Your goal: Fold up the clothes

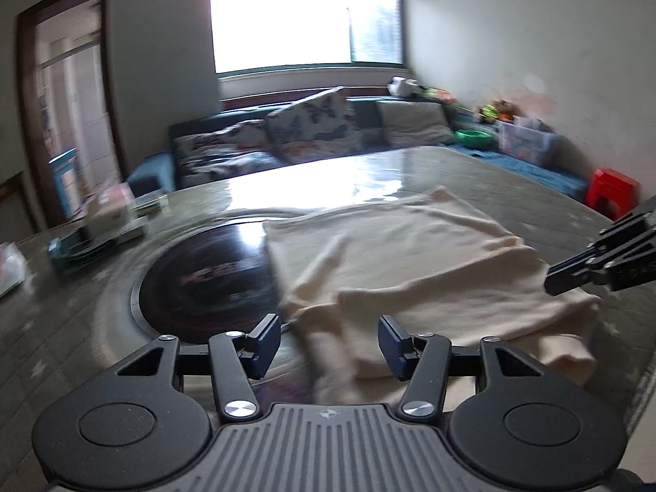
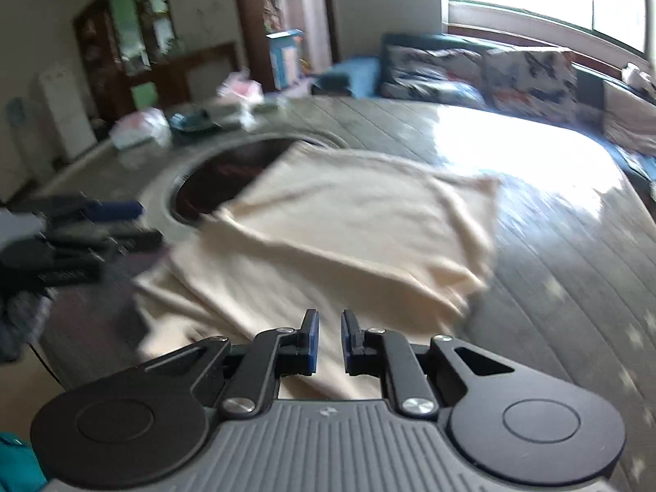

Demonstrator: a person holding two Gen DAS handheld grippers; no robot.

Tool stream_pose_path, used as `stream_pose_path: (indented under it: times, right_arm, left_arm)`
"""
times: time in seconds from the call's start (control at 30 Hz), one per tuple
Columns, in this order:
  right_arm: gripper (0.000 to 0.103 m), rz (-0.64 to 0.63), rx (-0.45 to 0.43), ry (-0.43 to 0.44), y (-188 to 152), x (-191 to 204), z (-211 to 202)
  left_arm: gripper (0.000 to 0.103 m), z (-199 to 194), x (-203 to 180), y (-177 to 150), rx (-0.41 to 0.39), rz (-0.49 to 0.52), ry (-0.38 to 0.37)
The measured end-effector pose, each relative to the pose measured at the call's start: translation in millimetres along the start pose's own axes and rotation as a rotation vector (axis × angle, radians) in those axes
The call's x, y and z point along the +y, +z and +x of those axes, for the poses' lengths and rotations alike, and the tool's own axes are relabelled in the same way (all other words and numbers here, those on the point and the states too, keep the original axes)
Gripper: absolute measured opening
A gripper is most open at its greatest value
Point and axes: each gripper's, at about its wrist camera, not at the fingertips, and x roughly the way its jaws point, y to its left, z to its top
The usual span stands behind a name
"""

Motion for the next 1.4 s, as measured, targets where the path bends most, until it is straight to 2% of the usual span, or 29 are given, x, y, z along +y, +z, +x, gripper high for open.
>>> stream_pose_path:
  times: [0.1,0.2,0.3,0.43,0.6,0.77,0.97,1.07,1.17,1.27,1.4]
  right_arm:
    - [0.011,0.026,0.014,-0.029,-13.9,-11.9,0.0]
    - [0.012,0.039,0.022,-0.037,-24.6,-19.2,2.4]
    - [0.012,0.029,0.011,-0.038,-21.4,-20.9,0.2]
    - [0.012,0.011,-0.036,-0.050,-7.1,-24.1,1.8]
    - [0.012,0.031,-0.084,-0.063,10.3,-34.9,19.0]
    - [0.012,0.068,-0.044,-0.088,9.1,-50.7,37.3]
    - [0.014,0.072,-0.066,-0.092,16.6,-56.7,32.7]
    - [0.016,0.093,-0.066,-0.103,22.7,-64.7,45.3]
    - [0.016,0.112,-0.041,-0.107,22.3,-73.8,58.2]
    - [0.016,0.108,-0.045,-0.107,19.8,-74.2,53.4]
    - [0.018,0.019,-0.061,-0.109,13.7,-56.1,31.1]
  left_arm:
    - [0.047,7.9,-15.0,2.3,0.006,0.042,-0.038]
    - [0.043,18.5,-21.4,2.3,0.031,0.056,-0.036]
    - [0.039,26.0,-21.2,3.1,0.047,0.053,-0.038]
    - [0.038,28.1,-22.2,11.4,0.032,0.055,-0.053]
    - [0.038,45.2,-22.8,13.9,0.062,0.052,-0.060]
    - [0.038,58.7,-16.5,6.3,0.106,0.040,-0.059]
    - [0.039,60.0,-10.1,11.2,0.098,0.011,-0.081]
    - [0.039,66.3,-9.2,12.9,0.107,0.002,-0.077]
    - [0.039,64.8,-8.7,11.1,0.105,0.016,-0.078]
    - [0.039,55.3,-5.8,9.7,0.092,0.034,-0.088]
    - [0.039,33.1,-0.8,3.6,0.069,0.086,-0.112]
